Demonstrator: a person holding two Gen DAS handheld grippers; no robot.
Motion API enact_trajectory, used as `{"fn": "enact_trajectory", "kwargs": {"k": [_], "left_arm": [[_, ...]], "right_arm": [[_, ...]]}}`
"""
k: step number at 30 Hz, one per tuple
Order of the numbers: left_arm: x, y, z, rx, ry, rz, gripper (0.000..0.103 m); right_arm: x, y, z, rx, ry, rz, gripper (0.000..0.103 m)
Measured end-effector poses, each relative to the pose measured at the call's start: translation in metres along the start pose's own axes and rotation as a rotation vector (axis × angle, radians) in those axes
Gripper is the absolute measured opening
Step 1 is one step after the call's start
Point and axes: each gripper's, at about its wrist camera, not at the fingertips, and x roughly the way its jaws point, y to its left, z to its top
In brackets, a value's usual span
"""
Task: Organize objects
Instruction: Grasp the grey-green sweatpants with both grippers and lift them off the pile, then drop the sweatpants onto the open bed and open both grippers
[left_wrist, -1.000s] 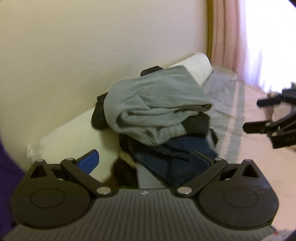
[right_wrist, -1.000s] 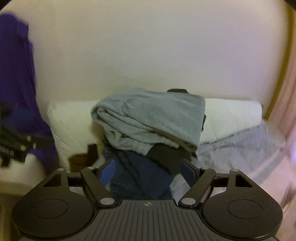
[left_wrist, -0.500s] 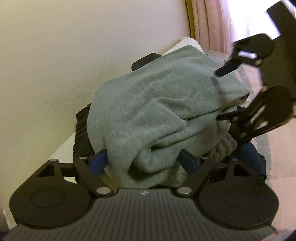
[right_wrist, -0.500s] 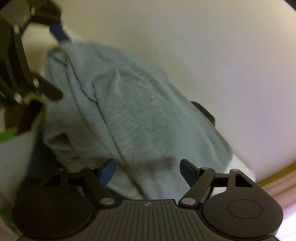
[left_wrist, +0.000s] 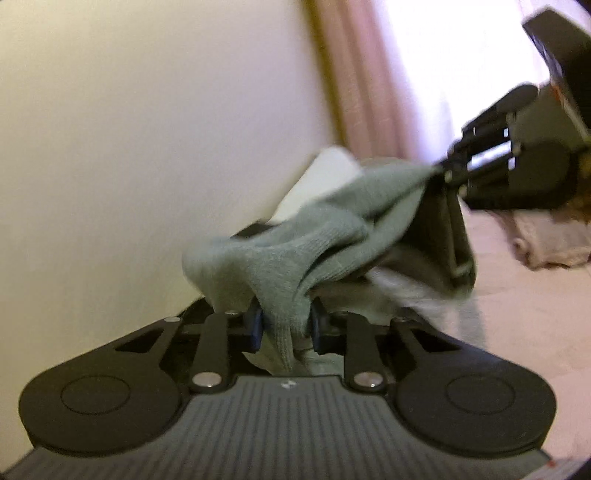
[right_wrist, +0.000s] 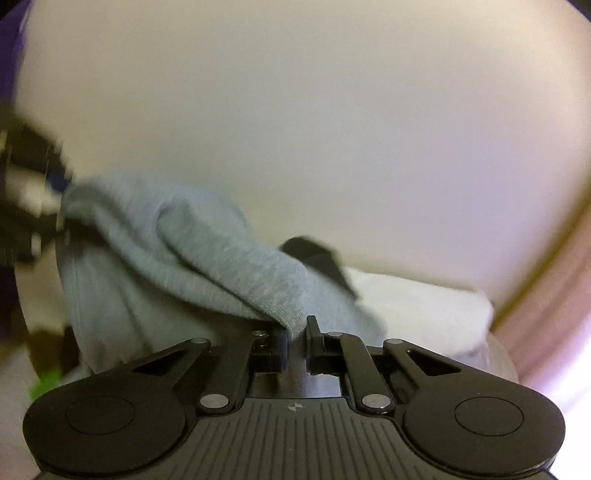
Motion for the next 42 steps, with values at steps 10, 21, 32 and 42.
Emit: {"fn": "enact_trajectory", "kwargs": {"k": [10,21,32,42], "left_arm": [[-0.167,-0.245,0.007,0.177,0.01,-0.35,0.016],[-0.15,-0.447,-0.077,0.211,0.332,-0.687,0.036],[-0.131,-0.466,-0.178,0.354,0.429,-0.784,0.057],[-0.157,-0.458,-0.247,0.433,0.435,-0.761,0.064]], "right_arm": [[-0.306,-0.067,-0.214,0.384,0.031,-0.144,0.004],[-0.475,-0.078,-0.488,0.74,0.584,-0.485,0.017],[-0.504,0.078,-0.512,0.735,0.672,-0.35,0.052],[-0.436,0.241,-0.517,0.503,0.592,0.095,0.067]]}}
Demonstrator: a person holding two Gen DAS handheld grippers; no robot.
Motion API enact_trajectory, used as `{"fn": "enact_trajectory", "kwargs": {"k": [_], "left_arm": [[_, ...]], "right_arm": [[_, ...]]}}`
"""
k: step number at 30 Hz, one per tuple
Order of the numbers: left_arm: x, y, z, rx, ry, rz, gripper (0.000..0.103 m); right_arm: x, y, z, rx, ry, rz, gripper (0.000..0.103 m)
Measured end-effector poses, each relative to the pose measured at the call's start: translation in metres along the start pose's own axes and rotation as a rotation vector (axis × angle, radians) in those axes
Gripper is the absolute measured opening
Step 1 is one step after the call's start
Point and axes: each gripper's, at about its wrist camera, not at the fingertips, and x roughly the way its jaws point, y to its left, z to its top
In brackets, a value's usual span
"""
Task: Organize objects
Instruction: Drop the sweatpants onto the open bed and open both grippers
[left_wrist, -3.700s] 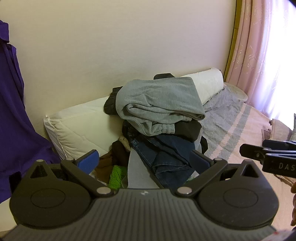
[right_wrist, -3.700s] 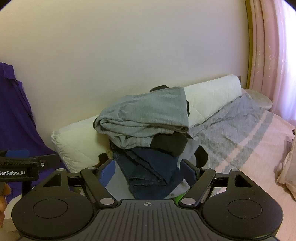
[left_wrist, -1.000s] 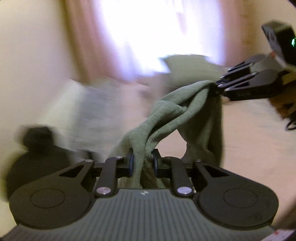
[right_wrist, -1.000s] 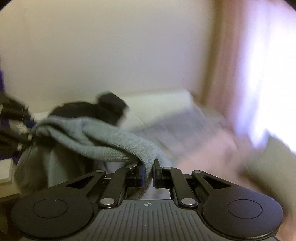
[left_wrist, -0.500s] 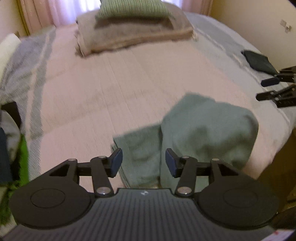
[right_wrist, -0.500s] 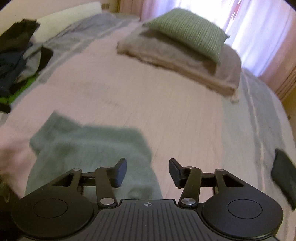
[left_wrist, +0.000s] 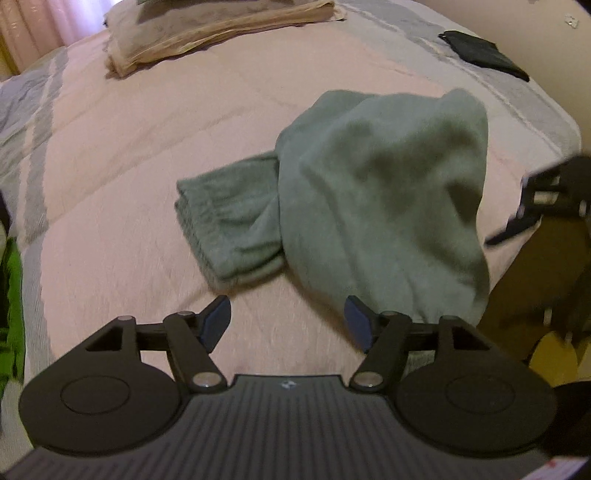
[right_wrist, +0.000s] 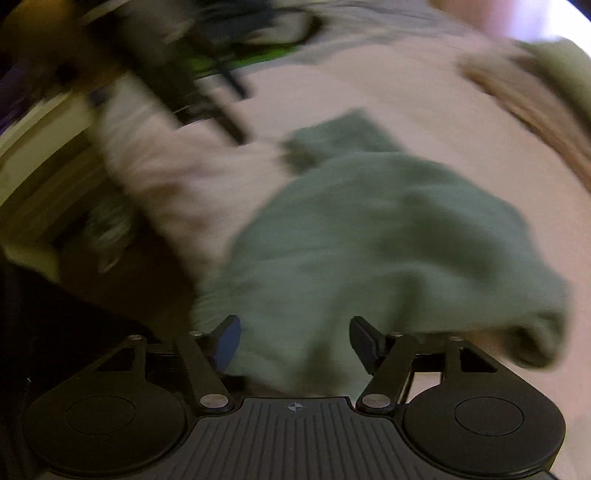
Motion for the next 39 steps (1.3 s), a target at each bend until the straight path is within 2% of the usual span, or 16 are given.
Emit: {"fn": "enact_trajectory", "kwargs": {"k": [2,5,8,10,11,12,13,14,20,25,27,29,31,33,38,39], "left_arm": [[0.002,-0.003,-0.012,-0.001,0.004,0.029,0.064],[0.005,-0.006,-0.025,-0.024,0.014,0.052,0.064],[0.007,-0.007,-0.037,-0.038,0.014,0.048,0.066],[0.007,-0.007,-0.041,-0.046,0.013,0.039,0.066],[0.005,-0.007,-0.041,-0.042,0.011,0.035,0.067],[0.001,-0.007,-0.041,-0.035,0.001,0.035,0.067],[-0.006,-0.005,-0.041,-0.027,-0.019,0.035,0.067],[-0.013,-0.002,-0.039,-0.023,-0.038,0.034,0.067],[-0.055,0.024,-0.02,-0.05,-0.165,0.023,0.073],[-0.071,0.025,0.004,-0.021,-0.271,0.004,0.08],[-0.072,0.019,0.016,-0.012,-0.298,-0.013,0.08],[-0.073,0.012,0.023,-0.014,-0.321,-0.018,0.081],[-0.069,0.006,0.024,-0.038,-0.322,-0.017,0.082],[-0.064,-0.001,0.021,-0.069,-0.309,-0.01,0.082],[-0.036,-0.021,-0.003,-0.152,-0.22,0.044,0.083],[-0.032,-0.025,-0.008,-0.166,-0.207,0.059,0.083]], "right_arm": [[0.022,0.019,-0.007,-0.072,-0.001,0.048,0.07],[0.054,0.047,-0.019,-0.235,0.029,0.037,0.073],[0.089,0.077,-0.036,-0.526,0.111,-0.107,0.074],[0.102,0.082,-0.046,-0.639,0.139,-0.176,0.073],[0.104,0.08,-0.046,-0.642,0.149,-0.183,0.058],[0.097,0.071,-0.039,-0.57,0.139,-0.156,0.029],[0.081,0.055,-0.029,-0.458,0.128,-0.128,0.008],[0.067,0.043,-0.018,-0.372,0.109,-0.126,0.0],[-0.06,-0.04,0.049,0.007,-0.086,-0.183,0.0],[-0.138,-0.126,0.103,0.246,-0.279,-0.259,0.0],[-0.164,-0.158,0.126,0.297,-0.328,-0.296,0.0],[-0.172,-0.179,0.141,0.279,-0.32,-0.309,0.0],[-0.167,-0.187,0.146,0.22,-0.28,-0.263,0.0],[-0.145,-0.18,0.139,0.152,-0.249,-0.196,0.0],[-0.063,-0.123,0.079,-0.028,-0.099,-0.024,0.0],[-0.049,-0.107,0.059,-0.082,-0.073,-0.002,0.004]]}}
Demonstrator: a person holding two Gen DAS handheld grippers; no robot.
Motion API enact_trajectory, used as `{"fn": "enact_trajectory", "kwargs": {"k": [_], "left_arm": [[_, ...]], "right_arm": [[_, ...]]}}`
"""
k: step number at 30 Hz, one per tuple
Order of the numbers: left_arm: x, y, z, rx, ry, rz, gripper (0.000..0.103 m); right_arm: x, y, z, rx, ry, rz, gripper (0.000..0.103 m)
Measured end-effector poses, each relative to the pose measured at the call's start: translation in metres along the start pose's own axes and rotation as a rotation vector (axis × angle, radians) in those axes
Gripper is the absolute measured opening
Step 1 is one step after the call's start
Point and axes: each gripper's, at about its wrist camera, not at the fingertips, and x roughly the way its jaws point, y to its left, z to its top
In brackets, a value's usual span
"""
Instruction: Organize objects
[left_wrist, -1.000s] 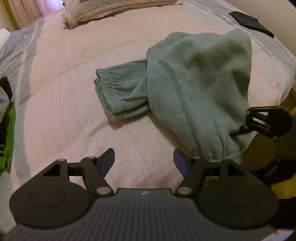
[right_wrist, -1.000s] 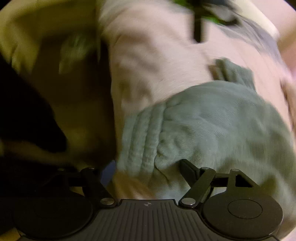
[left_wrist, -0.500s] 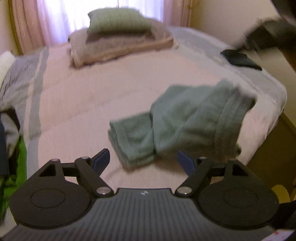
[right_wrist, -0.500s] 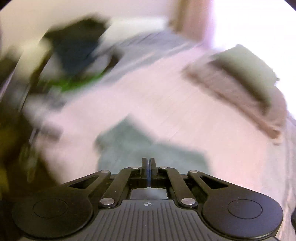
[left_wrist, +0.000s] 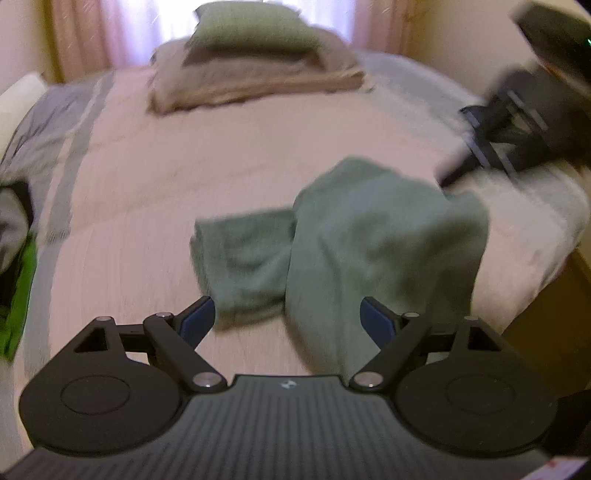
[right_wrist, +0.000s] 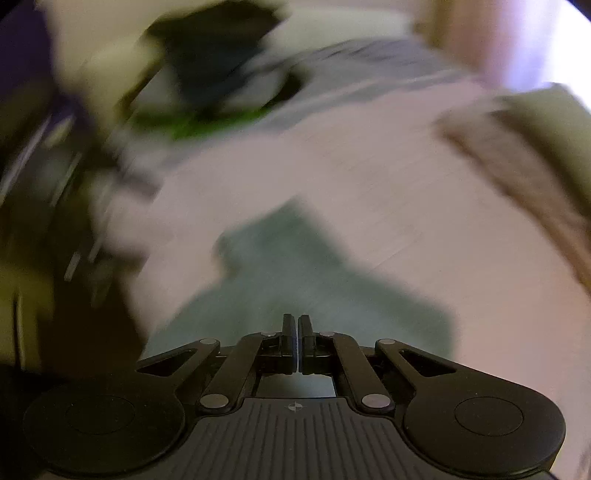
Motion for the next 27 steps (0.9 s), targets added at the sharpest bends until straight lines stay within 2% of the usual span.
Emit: {"fn": "enact_trajectory", "kwargs": {"k": [1,3,4,7,11,13,14,16,17,18,20,23,27], "left_arm": [[0.001,-0.003,-0.006,-0.014,0.012,0.014,0.083],[0.003,-0.006,-0.019,-0.027,0.03,0.031,0.083],[0.003,-0.007,-0.026,-0.03,0.039,0.034,0.083],[0.001,-0.004,-0.047,-0.018,0.052,0.016,0.083],[0.0,0.0,-0.078,0.002,0.045,-0.004,0.083],[-0.002,0.004,-0.095,0.008,0.052,0.008,0.083],[-0.003,0.006,-0.1,-0.001,0.055,0.014,0.083],[-0.012,0.013,-0.108,-0.032,0.055,0.025,0.083],[-0.019,0.016,-0.11,-0.047,0.052,0.031,0.083],[-0.026,0.019,-0.11,-0.059,0.048,0.039,0.083],[-0.045,0.023,-0.107,-0.081,0.027,0.052,0.083],[-0.065,0.028,-0.089,-0.116,-0.018,0.066,0.083],[-0.074,0.029,-0.049,-0.151,-0.091,0.064,0.084]], "right_arm": [[0.009,0.015,-0.016,-0.046,0.019,0.02,0.012],[0.025,0.05,-0.048,-0.148,0.059,0.062,0.069],[0.031,0.066,-0.065,-0.207,0.066,0.065,0.073],[0.056,0.123,-0.111,-0.44,0.089,0.026,0.074],[0.108,0.176,-0.167,-0.867,0.184,-0.163,0.075],[0.131,0.186,-0.179,-0.944,0.152,-0.255,0.075],[0.137,0.188,-0.177,-0.938,0.132,-0.282,0.074],[0.141,0.188,-0.159,-0.884,0.1,-0.278,0.057],[0.137,0.185,-0.145,-0.82,0.113,-0.225,0.029],[0.127,0.18,-0.127,-0.747,0.119,-0.173,0.01],[0.102,0.165,-0.098,-0.617,0.063,-0.145,0.008],[0.047,0.121,-0.044,-0.328,-0.048,-0.117,0.007],[-0.023,0.032,0.016,-0.035,-0.157,-0.142,0.006]]}}
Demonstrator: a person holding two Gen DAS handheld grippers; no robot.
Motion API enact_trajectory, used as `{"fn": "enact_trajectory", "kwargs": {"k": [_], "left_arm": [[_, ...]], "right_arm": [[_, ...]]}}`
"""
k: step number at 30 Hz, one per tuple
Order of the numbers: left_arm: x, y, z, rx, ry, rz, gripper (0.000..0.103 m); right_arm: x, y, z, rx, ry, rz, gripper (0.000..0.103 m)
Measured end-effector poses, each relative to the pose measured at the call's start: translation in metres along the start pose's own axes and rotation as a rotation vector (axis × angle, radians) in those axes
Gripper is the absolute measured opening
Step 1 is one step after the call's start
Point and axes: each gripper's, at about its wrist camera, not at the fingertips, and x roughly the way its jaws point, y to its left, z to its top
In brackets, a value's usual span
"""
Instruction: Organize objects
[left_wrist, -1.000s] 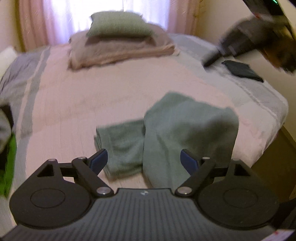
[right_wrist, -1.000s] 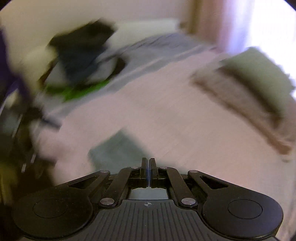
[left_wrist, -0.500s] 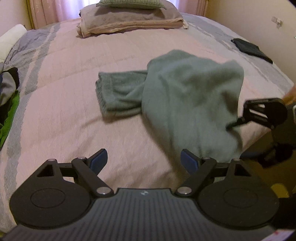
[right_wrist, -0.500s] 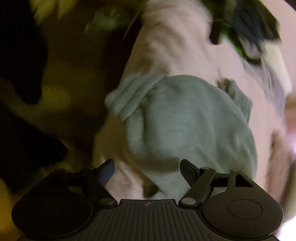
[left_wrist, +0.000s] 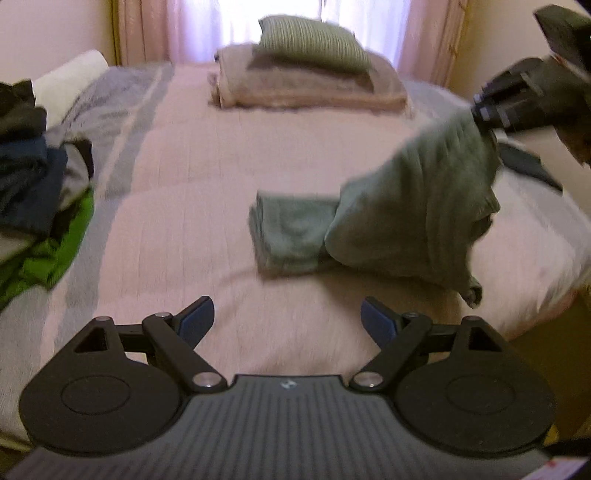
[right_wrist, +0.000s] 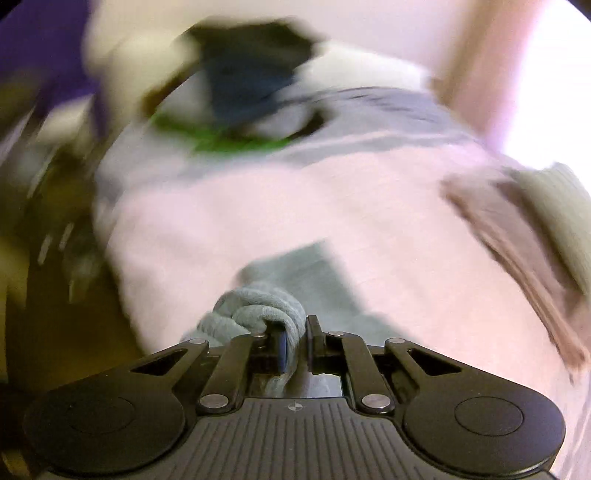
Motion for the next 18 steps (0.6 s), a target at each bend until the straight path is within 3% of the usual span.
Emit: {"fn": "enact_trajectory", "kwargs": {"k": [4,10,15,18], "left_arm": [[0.014,-0.021,0.045,0.004,-0.065,-0.022,0.085],[0.067,-0.083,0.103,0.065,-0.12,-0.073,0.086],[0.133,-0.133,0.119,0.108,-0.086,-0.1,0.086],[0.174,-0.155,0.119,0.16,-0.06,-0.082,0.086]], "right_arm": [[-0.027,-0.104,0.044,0.25,-0.078,-0.05,0.006],[-0.046,-0.248,0.071,0.59,-0.136,-0.13,0.006],[-0.039,-0.334,0.046,0.742,-0.103,-0.111,0.006],[-0.038,-0.352,0.03,0.763,-0.076,-0.105,0.006]]}}
